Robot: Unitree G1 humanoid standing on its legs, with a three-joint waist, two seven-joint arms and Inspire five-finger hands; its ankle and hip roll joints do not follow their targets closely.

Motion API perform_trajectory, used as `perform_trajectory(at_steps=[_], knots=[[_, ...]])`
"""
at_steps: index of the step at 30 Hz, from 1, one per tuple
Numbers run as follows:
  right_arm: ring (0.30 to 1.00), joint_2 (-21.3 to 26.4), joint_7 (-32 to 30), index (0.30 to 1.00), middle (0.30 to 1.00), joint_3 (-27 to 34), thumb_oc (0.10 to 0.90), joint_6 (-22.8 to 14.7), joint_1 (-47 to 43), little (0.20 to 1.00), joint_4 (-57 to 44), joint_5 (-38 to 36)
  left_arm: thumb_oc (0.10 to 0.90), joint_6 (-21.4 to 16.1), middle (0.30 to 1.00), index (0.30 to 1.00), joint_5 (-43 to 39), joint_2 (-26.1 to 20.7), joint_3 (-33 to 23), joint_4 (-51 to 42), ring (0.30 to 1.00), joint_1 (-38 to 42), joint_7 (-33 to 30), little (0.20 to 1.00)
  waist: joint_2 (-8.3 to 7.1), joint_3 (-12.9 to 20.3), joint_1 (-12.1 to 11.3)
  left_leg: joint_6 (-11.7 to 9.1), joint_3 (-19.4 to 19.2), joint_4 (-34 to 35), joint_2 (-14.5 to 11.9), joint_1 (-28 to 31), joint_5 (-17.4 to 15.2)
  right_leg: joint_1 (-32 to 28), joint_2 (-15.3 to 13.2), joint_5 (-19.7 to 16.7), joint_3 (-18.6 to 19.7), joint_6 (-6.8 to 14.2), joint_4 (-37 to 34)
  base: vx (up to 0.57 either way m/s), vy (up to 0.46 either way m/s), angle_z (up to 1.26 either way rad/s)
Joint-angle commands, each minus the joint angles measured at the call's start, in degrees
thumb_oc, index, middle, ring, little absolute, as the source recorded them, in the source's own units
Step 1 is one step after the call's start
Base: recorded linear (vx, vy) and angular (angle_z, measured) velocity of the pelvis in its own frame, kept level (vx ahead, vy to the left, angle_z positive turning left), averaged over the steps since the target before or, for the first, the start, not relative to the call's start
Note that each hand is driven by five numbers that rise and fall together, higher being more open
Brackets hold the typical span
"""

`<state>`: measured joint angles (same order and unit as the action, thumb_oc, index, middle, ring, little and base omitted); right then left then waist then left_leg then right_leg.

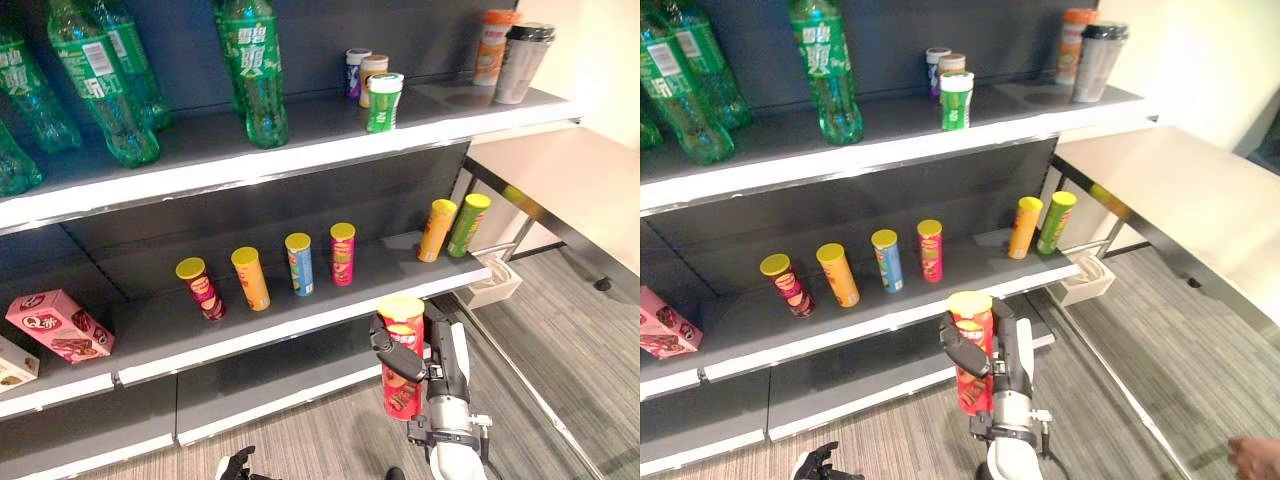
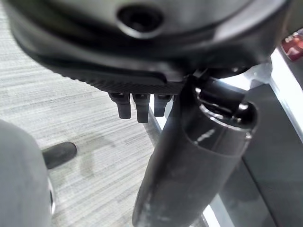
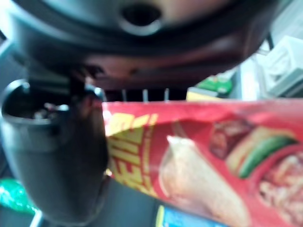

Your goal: Put the goods on the table back onto the shelves and tidy them up.

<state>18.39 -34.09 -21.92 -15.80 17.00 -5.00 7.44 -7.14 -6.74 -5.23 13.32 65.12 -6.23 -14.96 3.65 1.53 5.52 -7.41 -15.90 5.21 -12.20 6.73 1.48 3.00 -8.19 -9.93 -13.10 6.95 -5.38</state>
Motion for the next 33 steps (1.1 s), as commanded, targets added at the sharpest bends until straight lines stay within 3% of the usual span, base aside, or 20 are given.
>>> perform_trajectory(at_steps=[1,2,5,6,8,9,11,13,14,16,20,26,30,31,32,33], knots=[[0.3,-1.4,-2.2,0.3,0.3,2.3,0.4,-8.2,-9.5,0.3,-9.2,1.5,0.8,-1.3,0.9,0.9,-2.2,0.5,2.0,2.2,0.9,0.3,-2.1,0.9,-0.5,-5.5,-0.8,-1.1,-2.3,-7.1,-1.6,4.0,-4.5,-5.0,0.9,6.5,0.8,-0.3,0.8,0.0,-0.092,-0.12],[0.3,-1.4,-2.2,0.3,0.3,2.3,0.4,-8.2,-9.5,0.3,-9.2,1.5,0.8,-1.3,0.9,0.9,-2.2,0.5,2.0,2.2,0.9,0.3,-2.1,0.9,-0.5,-5.5,-0.8,-1.1,-2.3,-7.1,-1.6,4.0,-4.5,-5.0,1.0,6.5,0.8,-0.3,0.8,0.0,-0.233,-0.11],[0.3,-0.6,-2.4,0.3,0.3,2.0,0.4,-8.1,-8.1,0.3,-9.0,1.1,0.8,-1.8,0.9,0.9,-6.7,0.9,1.1,0.5,0.9,-0.3,-2.1,0.9,-1.37,-7.8,-1.4,-1.2,0.6,-20.5,-4.8,-1.0,-1.0,-7.2,3.6,8.5,1.2,-3.1,0.9,0.01,-0.273,-0.12],[0.3,0.3,-2.8,0.3,0.3,2.3,0.4,-8.1,-7.2,0.3,-9.2,1.3,0.8,-2.8,0.9,0.9,-9.7,1.0,0.6,-1.5,0.9,-0.1,-2.5,0.9,-2.27,-9.0,-2.0,-0.1,2.9,-26.1,-3.8,-4.5,0.3,-8.1,3.9,9.2,1.1,-4.1,0.9,0.0,-0.228,-0.2],[0.3,0.4,-2.6,0.3,0.3,2.4,0.4,-7.7,-7.4,0.3,-8.8,1.3,0.8,-3.0,0.9,0.9,-10.5,1.0,1.0,-2.6,0.9,0.1,-1.6,0.9,-3.35,-9.5,-2.4,2.2,5.4,-27.3,1.4,-9.7,-2.8,-7.8,3.4,9.5,1.6,-4.1,1.0,0.03,-0.131,0.04],[0.3,1.1,-2.3,0.3,0.3,2.7,0.4,-7.6,-7.8,0.3,-8.8,2.2,0.8,-3.2,0.9,0.9,-10.6,1.1,0.8,-2.3,0.9,0.2,-1.0,0.9,-4.25,-9.5,-2.8,5.1,4.8,-24.2,6.6,-12.7,-7.0,-7.8,2.9,9.1,2.2,-3.5,1.0,0.11,-0.036,0.01],[0.3,1.5,-1.9,0.3,0.3,2.5,0.4,-7.7,-8.0,0.3,-9.2,3.2,0.8,-3.2,0.9,0.9,-10.6,1.3,0.6,-1.8,0.9,0.0,0.0,0.9,-3.89,-9.7,-3.4,5.9,3.4,-20.5,9.0,-15.4,-4.6,-8.0,3.6,9.1,2.7,-3.3,1.2,0.12,0.018,-0.58],[0.3,2.0,-1.3,0.3,0.3,1.8,0.4,-7.2,-9.0,0.3,-8.9,4.1,0.8,-3.1,0.9,0.9,-11.8,1.7,0.7,-1.6,0.9,-0.3,1.2,0.9,-3.1,-10.2,-4.7,5.2,4.3,-16.5,10.2,-19.3,0.1,-8.6,5.0,9.8,4.0,-3.5,1.4,0.14,0.051,-0.38],[0.3,2.0,-1.3,0.3,0.3,1.0,0.4,-7.1,-9.1,0.3,-8.3,4.6,0.8,-3.6,0.9,0.9,-16.0,2.3,-0.5,-1.5,0.9,-0.7,1.9,0.9,-2.35,-10.1,-5.6,4.9,5.4,-10.5,10.8,-17.6,1.6,-9.5,6.5,11.1,4.9,-3.4,1.5,0.22,0.094,0.27],[0.3,1.3,-1.0,0.3,0.3,0.3,0.4,-7.2,-8.2,0.3,-8.8,4.0,0.8,-3.5,0.9,0.9,-19.1,2.7,-1.7,-2.0,0.9,-1.0,2.0,0.9,-2.39,-9.1,-5.5,6.0,5.6,-7.9,11.5,-14.6,1.8,-10.5,6.7,12.6,4.9,-3.6,2.0,0.24,0.109,-0.07],[0.3,1.4,1.3,0.3,0.3,-0.2,0.4,-6.5,-9.2,0.3,-9.1,4.9,0.8,-2.3,0.9,0.9,-15.4,1.8,-2.6,-0.5,0.9,0.3,1.9,0.9,-3.32,-7.1,-5.3,7.3,3.8,-5.0,12.2,-10.5,0.6,-9.7,5.6,15.1,6.0,-3.3,7.2,0.26,0.145,-0.19],[0.3,0.7,2.6,0.3,0.3,-0.1,0.4,-6.3,-9.8,0.3,-8.6,4.5,0.8,-2.1,0.9,0.9,-13.5,1.0,-3.0,-0.6,0.9,0.4,1.8,0.9,-2.94,-7.0,-5.5,8.8,1.0,-2.0,12.9,-7.1,-0.6,-6.7,4.2,14.9,5.1,-1.1,13.5,0.11,0.098,-0.27],[0.3,0.9,2.9,0.3,0.3,-0.3,0.4,-6.5,-10.5,0.3,-8.8,5.3,0.8,-1.9,0.9,0.9,-12.3,0.4,-3.8,0.9,0.9,0.7,1.6,0.9,-1.52,-9.1,-4.6,9.7,-0.8,-0.5,12.4,-4.6,-1.0,0.3,1.2,11.8,1.4,1.0,27.3,0.03,0.121,-0.09],[0.3,0.6,2.8,0.3,0.3,-0.6,0.4,-6.6,-10.6,0.3,-8.7,5.5,0.8,-1.7,0.9,0.9,-11.6,0.3,-4.2,1.9,0.9,0.8,1.5,0.9,-1.68,-9.8,-4.3,9.9,-1.5,-0.2,12.6,-3.6,-1.5,1.9,-0.9,11.1,0.0,1.6,30.6,0.11,0.094,-0.15],[0.3,0.4,2.5,0.3,0.3,-0.9,0.4,-6.9,-10.2,0.3,-8.7,5.8,0.8,-1.8,0.9,0.9,-11.3,0.3,-4.8,2.5,0.9,0.6,1.4,0.9,-1.5,-9.7,-4.5,9.2,-1.8,-0.2,12.3,-2.8,-3.1,2.1,-4.3,11.4,-1.9,1.8,29.5,0.05,0.043,-0.13],[0.3,0.4,2.4,0.3,0.3,-1.0,0.4,-6.9,-10.2,0.3,-8.8,5.9,0.8,-1.9,0.9,0.9,-11.3,0.3,-4.8,2.6,0.9,0.6,1.4,0.9,-1.44,-9.9,-4.4,9.4,-2.3,-0.2,12.1,-3.1,-2.2,2.2,-4.3,10.7,-2.7,1.1,29.2,0.11,-0.041,-0.05]])
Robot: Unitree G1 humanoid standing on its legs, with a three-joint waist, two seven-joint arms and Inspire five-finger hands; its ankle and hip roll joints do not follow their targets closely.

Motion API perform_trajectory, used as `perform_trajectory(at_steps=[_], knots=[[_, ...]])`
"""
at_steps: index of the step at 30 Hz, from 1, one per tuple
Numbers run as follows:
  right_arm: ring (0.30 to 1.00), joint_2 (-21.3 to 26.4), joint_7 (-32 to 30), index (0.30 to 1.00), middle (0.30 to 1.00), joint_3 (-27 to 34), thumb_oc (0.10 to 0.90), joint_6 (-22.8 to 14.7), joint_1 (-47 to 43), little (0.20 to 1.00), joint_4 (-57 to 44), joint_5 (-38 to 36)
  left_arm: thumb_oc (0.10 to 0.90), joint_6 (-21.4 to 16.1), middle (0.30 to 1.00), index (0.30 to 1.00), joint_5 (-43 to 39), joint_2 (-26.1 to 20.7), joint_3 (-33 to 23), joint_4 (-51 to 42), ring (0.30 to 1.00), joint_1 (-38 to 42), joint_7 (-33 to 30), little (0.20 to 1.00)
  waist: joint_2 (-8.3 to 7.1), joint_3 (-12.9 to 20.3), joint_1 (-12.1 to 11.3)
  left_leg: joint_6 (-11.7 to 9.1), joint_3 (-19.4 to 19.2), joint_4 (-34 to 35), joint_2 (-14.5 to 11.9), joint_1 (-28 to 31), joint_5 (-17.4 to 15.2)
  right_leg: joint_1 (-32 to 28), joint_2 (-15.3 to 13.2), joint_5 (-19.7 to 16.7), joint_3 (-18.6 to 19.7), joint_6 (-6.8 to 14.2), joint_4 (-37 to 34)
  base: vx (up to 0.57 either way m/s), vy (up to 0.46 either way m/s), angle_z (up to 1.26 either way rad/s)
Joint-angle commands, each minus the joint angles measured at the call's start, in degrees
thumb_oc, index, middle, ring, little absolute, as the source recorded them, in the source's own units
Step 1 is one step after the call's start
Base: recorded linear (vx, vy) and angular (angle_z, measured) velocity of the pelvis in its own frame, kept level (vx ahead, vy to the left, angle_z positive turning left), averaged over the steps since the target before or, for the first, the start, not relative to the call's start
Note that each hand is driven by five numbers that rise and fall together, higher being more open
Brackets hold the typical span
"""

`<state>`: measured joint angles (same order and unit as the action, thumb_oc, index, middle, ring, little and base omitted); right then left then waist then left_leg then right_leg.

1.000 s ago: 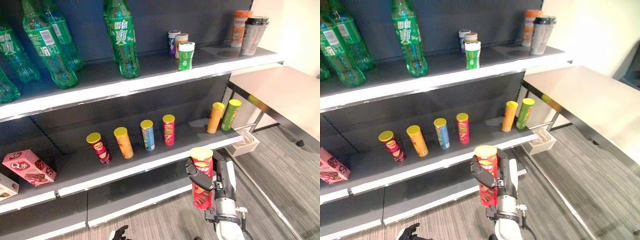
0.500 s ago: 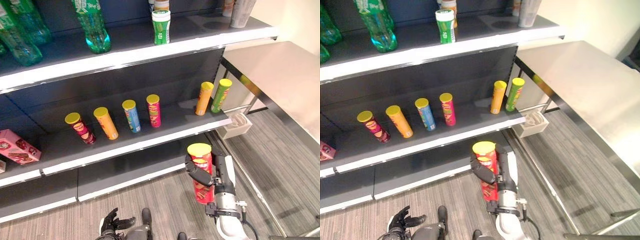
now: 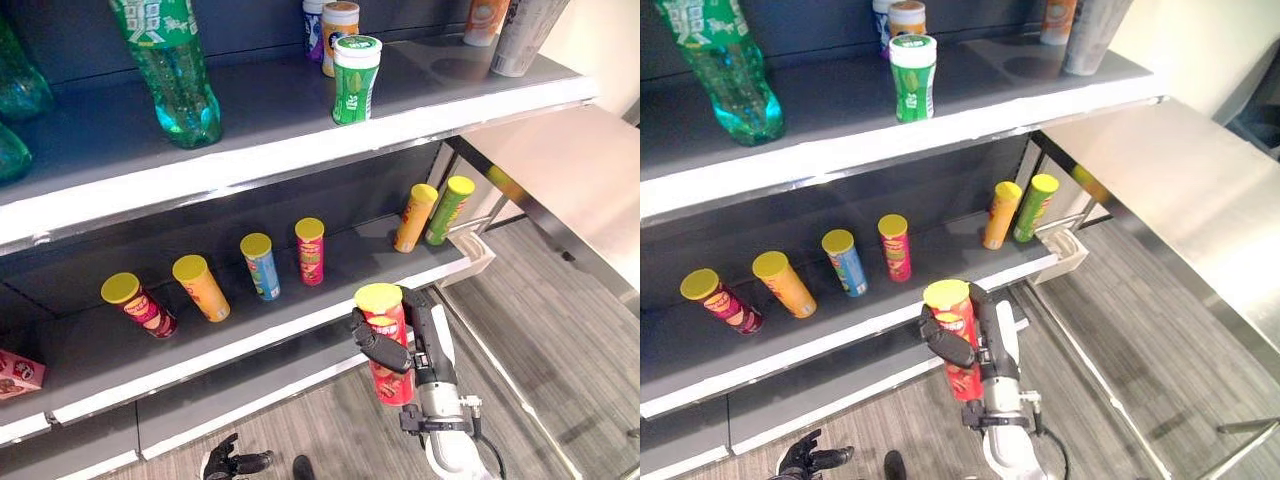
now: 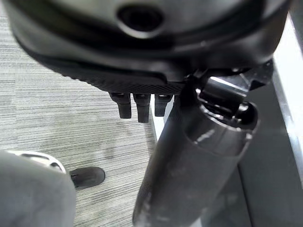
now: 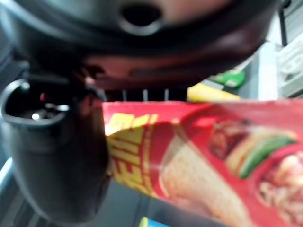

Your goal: Put the goods on the table back onto the shelves and tidy them up.

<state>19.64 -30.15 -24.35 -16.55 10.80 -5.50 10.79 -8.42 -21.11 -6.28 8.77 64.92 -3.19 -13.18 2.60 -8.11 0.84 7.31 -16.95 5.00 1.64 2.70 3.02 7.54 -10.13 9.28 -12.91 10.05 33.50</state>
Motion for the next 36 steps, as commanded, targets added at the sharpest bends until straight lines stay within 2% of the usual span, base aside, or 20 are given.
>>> perform_trajectory(at_steps=[1,3,4,5,6,7,9,11,15,22,28,30,31,33,36], knots=[[0.3,-0.6,-1.2,0.3,0.3,1.1,0.4,-6.3,-3.5,0.3,-8.7,3.1,0.8,-0.9,0.9,0.9,3.7,1.3,-0.4,3.9,0.9,-2.1,-0.4,0.9,0.07,-0.2,0.4,-6.0,-0.9,0.0,-2.5,1.1,-4.5,-1.4,-4.4,-8.7,-3.6,-2.4,-13.8,0.04,-0.077,-0.03],[0.3,-0.4,-1.2,0.3,0.3,1.1,0.4,-6.3,-3.5,0.3,-8.8,3.4,0.8,-1.2,0.9,0.9,4.0,1.3,-0.4,3.9,0.9,-2.1,-0.5,0.9,0.1,-0.1,0.5,-6.2,-0.4,0.0,-2.6,1.2,-4.7,-1.4,-4.9,-9.7,-2.8,-2.1,-16.6,0.09,-0.066,-0.07],[0.3,-0.3,-1.1,0.3,0.3,1.0,0.4,-6.3,-3.6,0.3,-9.0,3.5,0.8,-1.4,0.9,0.9,4.5,1.2,-0.2,4.2,0.9,-2.0,-0.5,0.9,-0.25,0.0,0.7,-6.5,0.1,0.0,-2.4,1.4,-5.0,-1.3,-5.4,-11.2,-1.2,-1.6,-20.5,0.15,-0.129,-0.01],[0.3,-0.6,-1.1,0.3,0.3,0.7,0.4,-6.1,-4.0,0.3,-9.1,3.7,0.8,-1.4,0.9,0.9,5.4,1.3,0.3,4.9,0.9,-1.7,-0.6,0.9,-0.9,0.0,1.2,-7.2,1.5,0.0,-2.0,2.5,-6.1,-0.1,-5.5,-15.6,3.5,0.0,-28.3,0.2,-0.174,0.01],[0.3,-0.8,-1.1,0.3,0.3,0.3,0.4,-6.0,-4.3,0.3,-9.0,3.7,0.8,-1.2,0.9,0.9,5.9,1.1,0.4,5.1,0.9,-1.4,-0.8,0.9,-1.17,0.0,1.5,-7.5,1.9,0.0,-2.1,3.1,-6.6,0.6,-5.6,-17.0,5.5,0.6,-30.3,0.15,-0.137,0.04],[0.3,-0.8,-1.1,0.3,0.3,0.3,0.4,-6.0,-4.3,0.3,-9.0,3.7,0.8,-1.2,0.9,0.9,5.9,1.1,0.4,5.1,0.9,-1.4,-0.8,0.9,-1.26,0.1,1.4,-7.5,1.9,0.0,-2.0,2.9,-6.4,0.7,-5.7,-17.3,5.5,0.6,-30.5,0.1,-0.105,0.13],[0.3,-1.5,-0.9,0.3,0.3,-0.2,0.4,-5.9,-4.1,0.3,-8.7,3.2,0.8,-0.9,0.9,0.9,6.9,0.8,0.3,5.3,0.9,-1.1,-1.2,0.9,-1.93,0.0,1.7,-8.2,2.8,0.0,-2.4,3.9,-7.2,2.1,-6.1,-19.9,8.0,1.6,-33.2,0.15,-0.141,0.4],[0.3,-2.5,0.0,0.3,0.3,-0.9,0.4,-5.5,-2.2,0.3,-7.7,1.7,0.8,-0.5,0.9,0.9,7.1,0.8,-0.4,5.6,0.9,-1.0,-2.2,0.9,-4.14,0.4,1.5,-8.7,4.5,0.0,-1.6,5.7,-8.4,0.0,-7.2,-22.6,7.5,3.0,-36.2,0.21,-0.184,0.81],[0.3,-2.5,1.9,0.3,0.3,-1.1,0.4,-5.3,-0.8,0.3,-6.1,-0.3,0.8,-0.6,0.9,0.9,6.0,1.6,-1.1,5.5,0.9,-1.8,-2.1,0.9,-4.16,1.1,1.1,-9.3,5.4,0.0,-2.4,6.4,-8.7,-1.9,-6.5,-23.3,6.1,3.1,-37.5,0.15,-0.126,0.33],[0.3,-2.6,2.5,0.3,0.3,-2.6,0.4,-5.9,-1.9,0.3,-2.8,-0.4,0.8,-0.7,0.9,0.9,6.2,2.4,-0.6,5.8,0.9,-3.2,-1.7,0.9,-2.33,1.9,0.0,-10.5,6.9,0.0,-3.9,4.9,-7.8,-3.3,-5.5,-20.8,3.1,2.5,-38.5,0.05,-0.068,0.06],[0.3,-4.5,1.1,0.3,0.3,-6.2,0.4,-6.9,-7.0,0.3,2.2,0.1,0.8,-1.6,0.9,0.9,5.0,3.2,0.9,4.7,0.9,-4.7,-1.2,0.9,0.21,0.8,-1.5,-10.6,7.9,0.0,-3.8,3.0,-7.1,-2.7,-6.0,-20.3,2.0,2.5,-38.5,-0.02,0.001,0.13],[0.3,-6.0,-1.0,0.3,0.3,-7.1,0.4,-8.2,-10.8,0.3,4.3,0.1,0.8,-2.0,0.9,0.9,4.4,3.4,1.5,5.3,0.9,-4.7,-1.5,0.9,1.53,-0.1,-2.4,-10.5,8.5,0.0,-3.4,1.2,-6.6,-1.6,-6.6,-20.5,1.6,2.5,-38.5,-0.09,0.037,0.15],[0.3,-6.1,-1.0,0.3,0.3,-7.2,0.4,-8.3,-10.9,0.3,4.4,0.1,0.8,-2.0,0.9,0.9,4.4,3.4,1.5,5.3,0.9,-4.6,-1.5,0.9,1.52,-0.1,-2.4,-10.5,8.5,0.0,-3.4,1.1,-6.6,-1.5,-6.6,-20.5,1.6,2.5,-38.5,-0.11,0.04,0.21],[0.3,-6.9,-2.6,0.3,0.3,-8.0,0.4,-8.6,-14.3,0.3,5.7,1.0,0.8,-2.4,0.9,0.9,3.5,3.5,2.1,5.2,0.9,-4.5,-1.6,0.9,2.64,-0.9,-3.2,-10.4,9.1,0.0,-2.9,-0.5,-6.0,-0.4,-7.1,-20.9,1.3,2.6,-38.5,-0.1,0.037,0.17],[0.3,-8.1,-6.7,0.3,0.3,-7.8,0.4,-9.7,-20.6,0.3,7.5,3.5,0.8,-3.3,0.9,0.9,2.5,3.8,3.8,4.4,0.9,-4.5,-1.9,0.9,4.45,-1.7,-4.9,-10.0,9.9,0.0,-2.2,-2.8,-5.2,1.3,-8.1,-21.5,0.8,2.8,-38.5,-0.1,0.053,0.14]])
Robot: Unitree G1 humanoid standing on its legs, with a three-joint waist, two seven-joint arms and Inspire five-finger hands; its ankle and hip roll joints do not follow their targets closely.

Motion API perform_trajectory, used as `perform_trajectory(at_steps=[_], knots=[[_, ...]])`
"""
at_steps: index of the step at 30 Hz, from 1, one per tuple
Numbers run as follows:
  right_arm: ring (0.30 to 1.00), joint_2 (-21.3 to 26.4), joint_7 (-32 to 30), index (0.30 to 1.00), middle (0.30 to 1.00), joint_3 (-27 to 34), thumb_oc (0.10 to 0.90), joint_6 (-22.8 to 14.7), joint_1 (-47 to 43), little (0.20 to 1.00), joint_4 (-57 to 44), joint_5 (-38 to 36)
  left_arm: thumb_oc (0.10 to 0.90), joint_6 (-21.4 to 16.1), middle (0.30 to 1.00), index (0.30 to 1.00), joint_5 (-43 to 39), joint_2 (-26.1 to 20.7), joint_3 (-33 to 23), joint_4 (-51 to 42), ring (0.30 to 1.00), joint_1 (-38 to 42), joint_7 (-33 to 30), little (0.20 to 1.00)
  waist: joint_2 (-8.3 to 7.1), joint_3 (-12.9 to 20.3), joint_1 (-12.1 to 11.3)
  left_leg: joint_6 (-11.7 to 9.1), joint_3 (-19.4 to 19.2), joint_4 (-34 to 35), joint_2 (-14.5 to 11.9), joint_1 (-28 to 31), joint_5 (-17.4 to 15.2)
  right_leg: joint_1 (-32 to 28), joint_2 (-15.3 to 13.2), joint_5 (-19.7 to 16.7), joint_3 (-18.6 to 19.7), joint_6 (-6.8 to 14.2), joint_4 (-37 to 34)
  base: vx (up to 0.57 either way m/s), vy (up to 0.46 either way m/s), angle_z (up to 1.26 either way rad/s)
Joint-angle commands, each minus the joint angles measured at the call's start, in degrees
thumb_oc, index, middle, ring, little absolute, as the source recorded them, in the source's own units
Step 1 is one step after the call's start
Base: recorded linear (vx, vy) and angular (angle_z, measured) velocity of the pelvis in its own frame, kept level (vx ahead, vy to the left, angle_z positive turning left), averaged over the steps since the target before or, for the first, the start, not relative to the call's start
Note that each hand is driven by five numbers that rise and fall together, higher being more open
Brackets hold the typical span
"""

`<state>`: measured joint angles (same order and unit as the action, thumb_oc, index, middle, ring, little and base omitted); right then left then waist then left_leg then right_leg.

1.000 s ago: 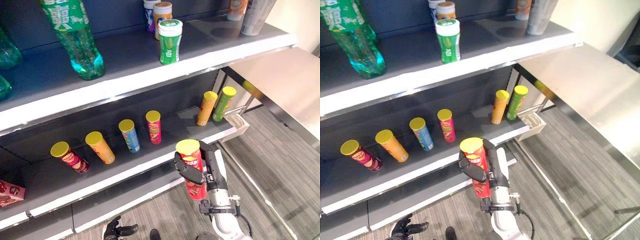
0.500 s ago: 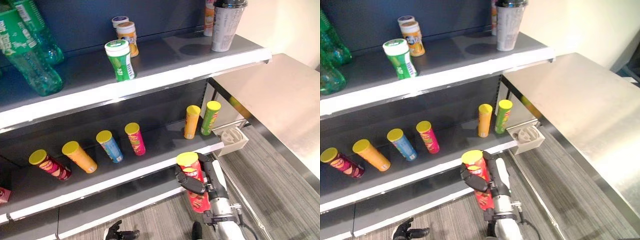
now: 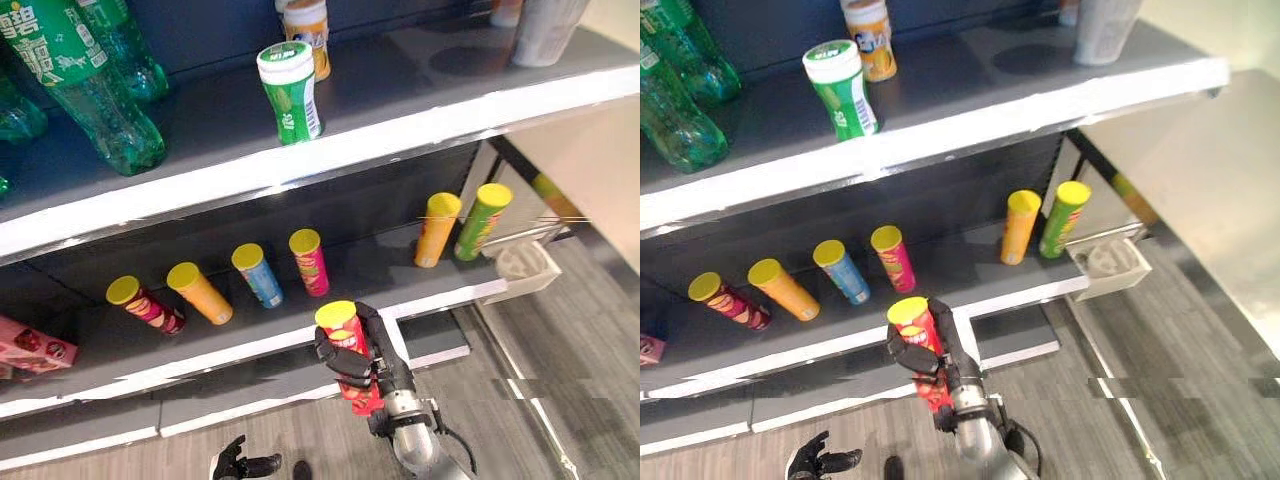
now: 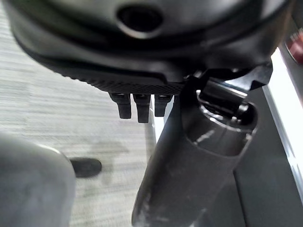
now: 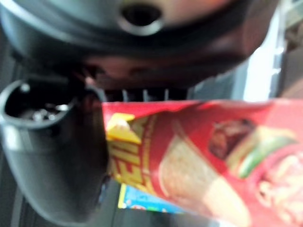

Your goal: Put the goods on the table back onto the shelves and tidy them up.

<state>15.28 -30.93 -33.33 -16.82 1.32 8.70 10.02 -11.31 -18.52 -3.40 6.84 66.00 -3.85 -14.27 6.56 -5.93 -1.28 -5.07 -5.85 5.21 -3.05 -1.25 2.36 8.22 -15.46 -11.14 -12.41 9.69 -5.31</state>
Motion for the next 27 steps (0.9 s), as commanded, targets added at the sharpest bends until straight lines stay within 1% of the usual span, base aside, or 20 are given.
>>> perform_trajectory(at_steps=[1,3,4,6,11,15,16,17,18,20,23,25,26,27], knots=[[0.3,-3.8,-7.5,0.3,0.3,1.9,0.4,-9.3,-13.3,0.3,-6.2,5.2,0.8,-0.5,0.9,0.9,-0.5,1.0,6.2,3.1,0.9,-3.8,-0.8,0.9,1.07,-4.0,-3.3,2.5,-1.1,-0.2,2.8,0.6,-4.3,1.0,-3.1,-1.2,0.2,3.2,0.3,-0.09,0.06,0.14],[0.3,-3.7,-11.1,0.3,0.3,3.9,0.4,-9.1,-17.1,0.3,-6.2,7.8,0.8,-0.6,0.9,0.9,-0.6,1.0,7.1,2.8,0.9,-3.9,-0.5,0.9,2.04,-4.1,-4.3,2.7,-0.7,-0.2,3.4,-0.7,-3.9,2.0,-3.8,-1.6,-0.2,3.5,0.3,-0.08,0.066,0.18],[0.3,-2.8,-14.2,0.3,0.3,6.0,0.4,-7.9,-19.6,0.3,-7.0,11.2,0.8,-0.6,0.9,0.9,-0.5,1.0,7.7,2.9,0.9,-3.9,-0.3,0.9,2.76,-4.1,-5.1,2.9,-0.2,-0.2,3.8,-1.7,-3.6,2.8,-4.4,-1.9,-0.4,3.7,0.3,-0.06,0.055,0.22],[0.3,-2.6,-15.4,0.3,0.3,7.1,0.4,-7.5,-20.7,0.3,-7.4,12.1,0.8,-0.7,0.9,0.9,-0.4,1.0,8.0,2.9,0.9,-3.7,-0.3,0.9,2.99,-4.0,-5.5,3.0,0.0,-0.2,4.1,-2.4,-3.4,3.4,-4.7,-2.2,-0.4,3.8,0.3,-0.04,0.037,0.22],[0.3,-0.5,-20.5,0.3,0.3,10.6,0.4,-5.3,-25.9,0.3,-9.7,17.6,0.8,-1.1,0.9,0.9,0.6,0.5,10.0,2.2,0.9,-2.3,-0.5,0.9,4.71,-4.4,-7.1,3.5,1.0,-0.2,5.4,-6.1,-2.3,6.8,-6.2,-3.7,-0.4,4.1,0.3,-0.07,0.044,0.05],[0.3,1.6,-22.2,0.3,0.3,10.7,0.4,-3.8,-30.1,0.3,-11.9,22.4,0.8,-1.7,0.9,0.9,0.9,0.1,11.6,0.8,0.9,-1.0,-0.5,0.9,5.87,-4.7,-8.3,3.7,1.4,-0.2,6.4,-8.8,-1.6,9.0,-7.4,-4.7,-0.5,4.4,0.3,-0.05,0.038,0.05],[0.3,1.8,-22.3,0.3,0.3,10.8,0.4,-3.5,-31.3,0.3,-12.0,23.0,0.8,-2.0,0.9,0.9,0.8,0.1,11.9,0.3,0.9,-0.9,-0.4,0.9,6.19,-4.8,-8.4,3.8,1.4,-0.3,6.6,-9.3,-1.5,9.4,-7.8,-4.9,-0.5,4.5,0.3,-0.03,0.033,-0.02],[0.3,1.8,-22.4,0.3,0.3,10.8,0.4,-3.4,-31.3,0.3,-11.9,23.0,0.8,-1.9,0.9,0.9,0.7,0.1,11.9,0.3,0.9,-0.8,-0.4,0.9,6.17,-4.7,-8.5,3.8,1.4,-0.3,6.6,-9.4,-1.5,9.5,-7.8,-4.9,-0.5,4.5,0.3,-0.03,0.037,0.0],[0.3,2.4,-22.6,0.3,0.3,10.4,0.4,-3.1,-32.8,0.3,-12.2,24.2,0.8,-2.2,0.9,0.9,0.8,-0.1,12.3,-0.2,0.9,-0.6,-0.4,0.9,6.64,-4.9,-8.9,3.9,1.5,-0.3,6.9,-10.4,-1.4,10.3,-8.4,-5.3,-0.6,4.6,0.3,-0.04,0.043,0.05],[0.3,3.1,-22.9,0.3,0.3,10.2,0.4,-3.1,-34.2,0.3,-12.2,24.8,0.8,-2.7,0.9,0.9,0.7,-0.2,12.7,-0.6,0.9,-0.3,-0.7,0.9,7.47,-5.0,-9.5,3.9,1.4,-0.5,7.2,-12.0,-1.5,11.8,-9.0,-5.6,-0.4,4.8,0.3,-0.03,0.046,0.05],[0.3,3.5,-23.2,0.3,0.3,10.4,0.4,-3.2,-35.0,0.3,-12.0,25.3,0.8,-2.9,0.9,0.9,1.1,-0.2,12.9,-0.9,0.9,0.0,-1.1,0.9,7.82,-5.2,-9.9,4.0,1.3,-0.9,7.6,-13.2,-1.5,13.1,-9.4,-5.9,-0.2,4.8,0.3,-0.02,0.038,0.0],[0.3,3.9,-23.8,0.3,0.3,10.8,0.4,-2.8,-36.0,0.3,-11.7,25.8,0.8,-3.0,0.9,0.9,1.6,-0.1,13.2,-1.2,0.9,0.0,-1.4,0.9,8.37,-5.4,-10.3,4.1,1.2,-1.4,8.1,-14.2,-1.7,14.0,-9.9,-6.3,0.0,4.9,0.3,-0.03,0.059,0.01],[0.3,4.3,-24.5,0.3,0.3,11.4,0.4,-2.5,-36.3,0.3,-11.4,26.1,0.8,-3.3,0.9,0.9,2.1,0.0,13.7,-1.6,0.9,0.0,-1.6,0.9,8.89,-5.4,-10.5,4.2,1.2,-2.0,8.7,-15.3,-2.0,15.0,-10.5,-6.7,0.1,5.1,0.3,-0.02,0.053,-0.03],[0.3,4.3,-24.5,0.3,0.3,11.4,0.4,-2.5,-36.3,0.3,-11.4,26.1,0.8,-3.3,0.9,0.9,2.1,0.0,13.7,-1.6,0.9,0.0,-1.6,0.9,8.88,-5.3,-10.5,4.2,1.1,-2.1,8.7,-15.4,-2.0,15.1,-10.5,-6.7,0.1,5.1,0.3,-0.01,0.05,-0.02]])
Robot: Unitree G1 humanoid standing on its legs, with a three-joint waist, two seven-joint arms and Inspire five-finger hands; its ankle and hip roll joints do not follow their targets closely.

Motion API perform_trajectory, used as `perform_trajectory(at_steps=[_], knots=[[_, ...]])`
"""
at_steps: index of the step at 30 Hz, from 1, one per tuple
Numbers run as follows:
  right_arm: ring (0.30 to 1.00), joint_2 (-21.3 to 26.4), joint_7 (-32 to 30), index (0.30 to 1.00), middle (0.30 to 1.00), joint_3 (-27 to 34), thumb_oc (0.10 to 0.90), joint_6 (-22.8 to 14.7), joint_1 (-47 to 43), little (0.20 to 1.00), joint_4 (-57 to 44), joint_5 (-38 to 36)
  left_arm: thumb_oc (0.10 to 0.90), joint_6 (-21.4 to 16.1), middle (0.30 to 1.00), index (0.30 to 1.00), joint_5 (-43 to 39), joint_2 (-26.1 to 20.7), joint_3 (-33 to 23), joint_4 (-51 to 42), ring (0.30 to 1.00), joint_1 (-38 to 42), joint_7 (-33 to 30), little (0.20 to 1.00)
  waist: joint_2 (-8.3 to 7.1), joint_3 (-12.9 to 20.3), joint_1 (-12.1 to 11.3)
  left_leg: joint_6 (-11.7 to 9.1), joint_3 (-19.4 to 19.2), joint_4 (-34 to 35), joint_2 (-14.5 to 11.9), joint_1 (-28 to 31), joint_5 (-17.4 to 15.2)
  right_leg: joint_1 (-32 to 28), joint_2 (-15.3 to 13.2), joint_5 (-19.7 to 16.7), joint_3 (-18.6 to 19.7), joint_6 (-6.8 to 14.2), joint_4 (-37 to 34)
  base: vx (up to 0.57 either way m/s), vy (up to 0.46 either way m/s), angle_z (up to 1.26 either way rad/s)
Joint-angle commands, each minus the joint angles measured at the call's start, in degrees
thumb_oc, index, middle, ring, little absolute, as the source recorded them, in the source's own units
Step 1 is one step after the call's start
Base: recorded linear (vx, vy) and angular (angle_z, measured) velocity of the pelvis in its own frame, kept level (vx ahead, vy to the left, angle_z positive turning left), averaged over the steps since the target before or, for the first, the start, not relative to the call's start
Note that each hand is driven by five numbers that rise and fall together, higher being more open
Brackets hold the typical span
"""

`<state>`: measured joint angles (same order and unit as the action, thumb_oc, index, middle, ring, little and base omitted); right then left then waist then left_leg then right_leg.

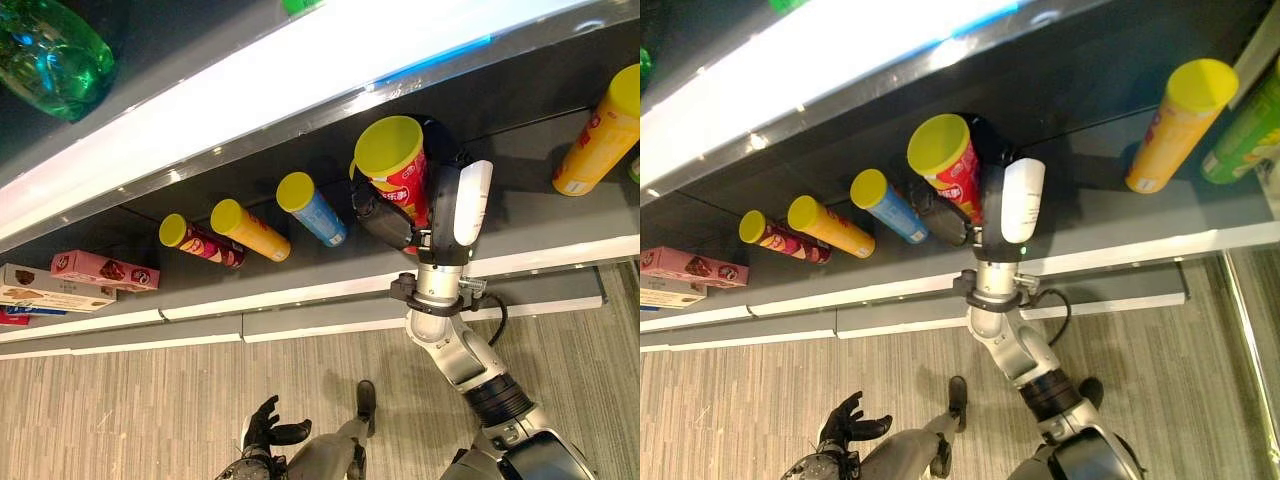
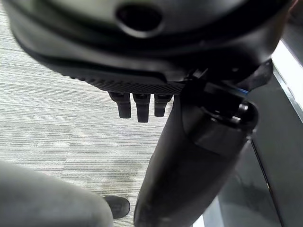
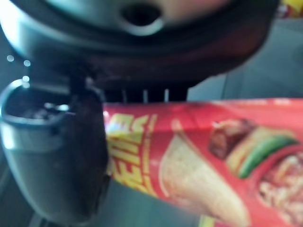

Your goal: Put the goods on the table back onto the shelves and tidy them up.

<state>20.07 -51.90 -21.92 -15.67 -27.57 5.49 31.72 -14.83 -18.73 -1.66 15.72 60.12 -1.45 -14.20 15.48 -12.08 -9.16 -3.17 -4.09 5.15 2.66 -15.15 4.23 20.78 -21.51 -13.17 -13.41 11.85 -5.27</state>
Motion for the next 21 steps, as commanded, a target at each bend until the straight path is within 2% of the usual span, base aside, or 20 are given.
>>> perform_trajectory(at_steps=[1,14,15,21], knots=[[0.3,-0.3,-3.8,0.3,0.3,0.3,0.4,-3.5,-7.5,0.3,-8.1,4.6,0.8,0.2,0.9,0.9,2.6,-1.7,4.9,4.2,0.9,-2.3,-1.8,0.9,0.09,0.9,-2.7,2.4,-0.7,-2.2,3.1,-2.0,-4.0,2.9,-4.7,-4.9,1.2,2.9,0.3,-0.01,0.038,0.0],[0.3,2.4,-7.9,0.3,0.3,4.1,0.4,-2.1,-8.8,0.3,-6.5,5.5,0.8,-0.1,0.9,0.9,8.4,-1.9,6.4,1.9,0.9,-1.8,-4.8,0.9,2.9,2.4,-3.6,3.2,-2.4,-6.2,6.6,-7.1,-6.0,8.1,-7.9,-7.0,2.3,3.1,0.3,0.0,0.061,-0.04],[0.3,3.2,-8.8,0.3,0.3,4.6,0.4,-2.4,-9.7,0.3,-5.5,5.5,0.8,-0.5,0.9,0.9,9.2,-1.7,7.2,1.5,0.9,-1.2,-5.1,0.9,3.84,2.3,-3.9,3.3,-2.9,-7.0,6.9,-8.7,-6.1,9.5,-8.5,-7.3,2.4,3.1,0.3,-0.02,0.04,-0.02],[0.3,4.6,-10.2,0.3,0.3,6.8,0.4,-2.2,-10.7,0.3,-3.2,5.2,0.8,-1.1,0.9,0.9,10.7,-1.4,8.5,-0.8,0.9,-0.6,-5.6,0.9,5.08,2.9,-4.5,3.4,-3.9,-8.6,7.7,-11.9,-6.5,12.5,-9.6,-8.2,2.9,3.1,0.3,0.0,0.04,-0.04]])
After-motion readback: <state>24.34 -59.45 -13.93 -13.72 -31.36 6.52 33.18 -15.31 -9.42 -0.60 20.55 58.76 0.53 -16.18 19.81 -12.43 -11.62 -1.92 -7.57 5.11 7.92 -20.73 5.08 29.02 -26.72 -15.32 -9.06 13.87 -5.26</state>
